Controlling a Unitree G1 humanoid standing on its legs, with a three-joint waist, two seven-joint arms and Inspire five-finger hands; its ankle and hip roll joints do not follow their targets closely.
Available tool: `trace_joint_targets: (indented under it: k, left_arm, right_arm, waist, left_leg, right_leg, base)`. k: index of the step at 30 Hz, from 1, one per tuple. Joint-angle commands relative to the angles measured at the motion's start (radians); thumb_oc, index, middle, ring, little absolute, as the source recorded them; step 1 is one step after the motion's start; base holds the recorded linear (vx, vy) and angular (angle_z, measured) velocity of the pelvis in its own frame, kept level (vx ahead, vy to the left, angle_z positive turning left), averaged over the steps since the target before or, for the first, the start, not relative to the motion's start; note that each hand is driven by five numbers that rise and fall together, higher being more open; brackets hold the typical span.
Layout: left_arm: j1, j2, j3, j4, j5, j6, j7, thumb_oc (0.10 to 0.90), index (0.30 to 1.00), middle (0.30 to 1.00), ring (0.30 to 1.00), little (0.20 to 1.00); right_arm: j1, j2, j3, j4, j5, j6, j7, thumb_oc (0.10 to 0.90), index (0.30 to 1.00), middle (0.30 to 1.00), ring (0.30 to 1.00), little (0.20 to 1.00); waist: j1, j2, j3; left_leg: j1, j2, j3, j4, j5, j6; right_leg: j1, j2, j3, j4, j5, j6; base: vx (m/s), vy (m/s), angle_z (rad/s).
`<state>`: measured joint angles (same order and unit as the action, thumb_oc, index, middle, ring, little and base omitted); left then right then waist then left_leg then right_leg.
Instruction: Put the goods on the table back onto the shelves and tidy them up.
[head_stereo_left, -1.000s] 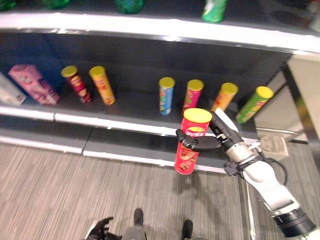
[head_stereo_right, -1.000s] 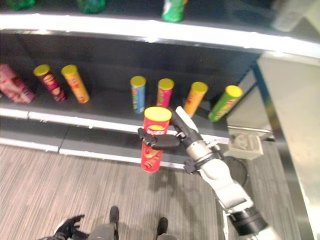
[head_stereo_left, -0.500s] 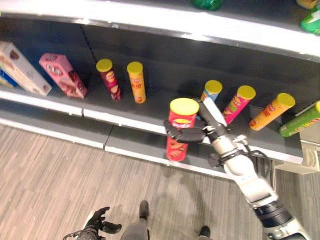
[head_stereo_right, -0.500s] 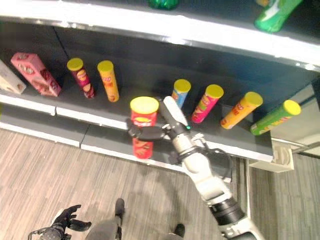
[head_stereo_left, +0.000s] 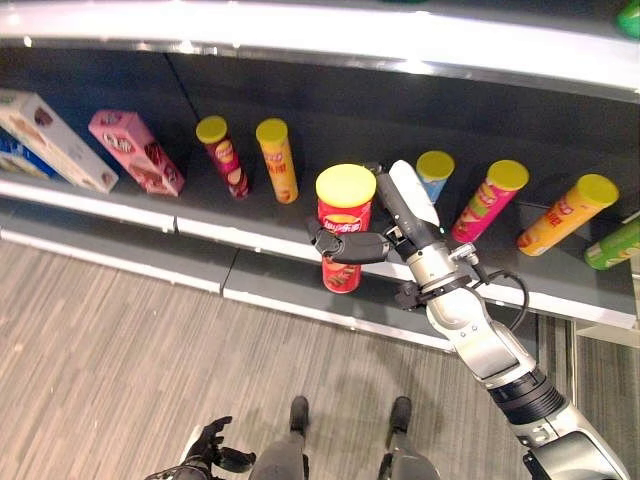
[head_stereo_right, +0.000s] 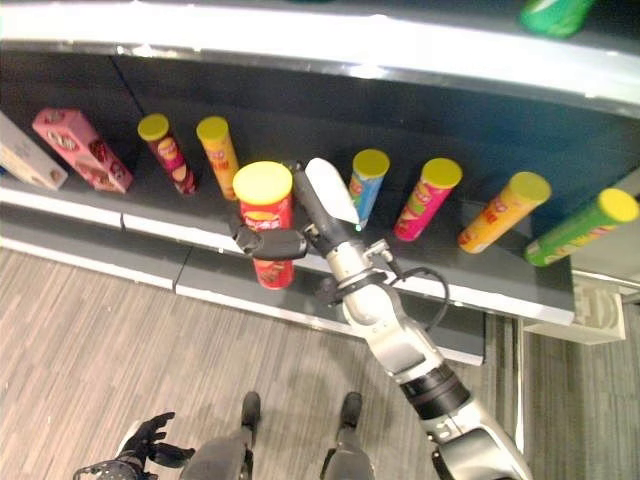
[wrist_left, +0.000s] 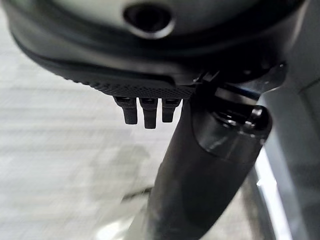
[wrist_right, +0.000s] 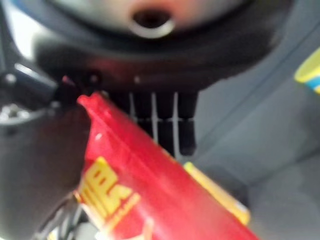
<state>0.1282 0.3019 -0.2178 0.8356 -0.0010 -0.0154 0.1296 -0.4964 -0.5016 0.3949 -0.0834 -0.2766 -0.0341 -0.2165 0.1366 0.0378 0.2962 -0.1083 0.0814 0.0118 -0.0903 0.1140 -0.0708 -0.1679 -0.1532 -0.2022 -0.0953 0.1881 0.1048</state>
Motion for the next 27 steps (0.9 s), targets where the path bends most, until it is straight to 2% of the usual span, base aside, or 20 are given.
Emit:
trace_joint_targets:
  k: [1,7,11,18,27]
  left_arm:
    - [-0.036,0.064,-0.027,-0.032,-0.05,-0.033,0.053,0.8,0.9,0.9,0.9,0.9]
    - [-0.051,0.07,-0.077,-0.094,-0.08,-0.06,0.068,0.8,0.9,0.9,0.9,0.9]
    - [-0.071,0.087,-0.097,-0.107,-0.069,-0.073,0.073,0.8,0.9,0.9,0.9,0.9]
    - [-0.08,0.102,-0.115,-0.12,-0.065,-0.086,0.082,0.8,0.9,0.9,0.9,0.9]
    - [-0.104,0.092,-0.14,-0.144,-0.076,-0.09,0.092,0.8,0.9,0.9,0.9,0.9]
  right_arm:
    - [-0.203,0.025,-0.032,-0.044,-0.109,-0.055,-0.147,0.4,0.3,0.3,0.3,0.3]
    - [-0.325,-0.007,-0.046,0.064,-0.266,-0.008,-0.281,0.4,0.3,0.3,0.3,0.3]
    - [-0.411,-0.076,-0.062,0.121,-0.332,0.028,-0.342,0.4,0.3,0.3,0.3,0.3]
    - [-0.507,-0.113,-0.113,0.171,-0.37,0.072,-0.46,0.4,0.3,0.3,0.3,0.3]
    - [-0.538,-0.125,-0.149,0.198,-0.364,0.113,-0.53,0.4,0.3,0.3,0.3,0.3]
  waist:
    - [0.026,-0.003,-0.015]
    - [0.077,0.03,0.023]
    - [0.097,0.047,0.041]
    - [0.113,0.063,0.058]
    - [0.114,0.076,0.079]
  left_leg:
    - [-0.008,-0.011,-0.035,0.012,-0.072,0.004]
    - [-0.068,-0.016,-0.08,0.012,-0.049,-0.009]
    - [-0.104,-0.02,-0.101,0.012,-0.04,-0.013]
    - [-0.163,-0.029,-0.103,0.01,-0.029,-0.021]
    - [-0.2,-0.043,-0.122,0.008,-0.027,-0.018]
  right_leg:
    - [0.062,-0.091,-0.039,0.065,-0.091,0.082]
    - [0.044,-0.099,-0.087,0.071,-0.102,0.083]
    - [0.028,-0.109,-0.11,0.075,-0.104,0.086]
    - [-0.007,-0.109,-0.109,0.034,-0.08,0.095]
    - [-0.029,-0.116,-0.114,0.028,-0.076,0.1]
  base:
    - [-0.02,-0.065,0.23]
    - [-0.05,-0.046,0.3]
    - [-0.04,-0.028,0.25]
    - [-0.01,0.0,0.15]
    - [0.0,0.002,0.02]
